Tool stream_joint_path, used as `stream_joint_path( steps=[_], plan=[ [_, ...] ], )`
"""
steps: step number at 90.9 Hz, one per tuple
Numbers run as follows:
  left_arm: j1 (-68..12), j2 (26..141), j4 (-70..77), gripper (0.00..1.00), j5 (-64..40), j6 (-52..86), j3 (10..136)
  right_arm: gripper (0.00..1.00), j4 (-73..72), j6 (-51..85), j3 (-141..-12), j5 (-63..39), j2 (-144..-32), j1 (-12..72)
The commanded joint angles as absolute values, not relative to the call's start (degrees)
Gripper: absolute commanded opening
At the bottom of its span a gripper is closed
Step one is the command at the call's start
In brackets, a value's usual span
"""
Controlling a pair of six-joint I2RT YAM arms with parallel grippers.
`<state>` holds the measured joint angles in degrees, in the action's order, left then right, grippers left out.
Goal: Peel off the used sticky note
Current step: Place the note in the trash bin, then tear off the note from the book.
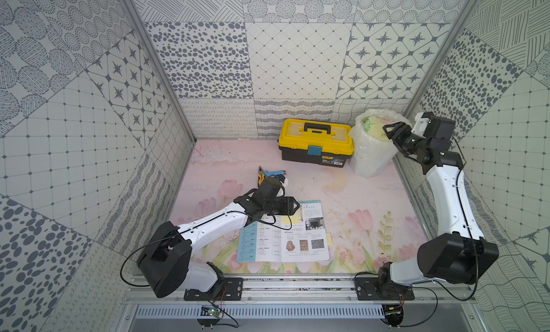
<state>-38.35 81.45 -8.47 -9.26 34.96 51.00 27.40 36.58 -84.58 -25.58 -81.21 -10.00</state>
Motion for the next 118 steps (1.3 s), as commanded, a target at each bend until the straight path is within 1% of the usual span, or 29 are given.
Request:
stream_joint_path(
  steps=[1,10,30,45,70,97,118],
  plan=[
    [-37.7,83.4,-8.6,0.59,-10.3,36.8,49.9,0.66,20.5,33.8,-78.2,-28.5,-77.6,-4.2],
    [-37.4,84.1,-8.2,0.59,-10.9,37.4,49.2,0.66,19.2,31.9,-72.6,-27.4,-76.1,1.9],
    [-36.5,84.7,-8.2,0.58,-10.7,38.6,47.0,0.66,14.5,32.2,-61.4,-29.3,-76.7,14.3],
    [-36.2,85.1,-7.6,0.57,-10.9,39.3,45.1,0.66,11.2,33.1,-55.9,-29.1,-80.0,23.1],
    [-36.2,86.9,-5.5,0.55,-11.1,40.5,42.8,0.64,2.1,39.1,-48.2,-30.3,-87.5,32.8],
    [-36.1,89.6,-4.5,0.51,-10.7,40.8,42.1,0.62,-0.3,40.6,-45.8,-30.1,-92.8,36.8],
    [-36.0,91.0,-4.7,0.43,-9.9,40.4,41.7,0.59,-3.3,42.3,-42.9,-31.9,-96.0,36.9]
  ],
)
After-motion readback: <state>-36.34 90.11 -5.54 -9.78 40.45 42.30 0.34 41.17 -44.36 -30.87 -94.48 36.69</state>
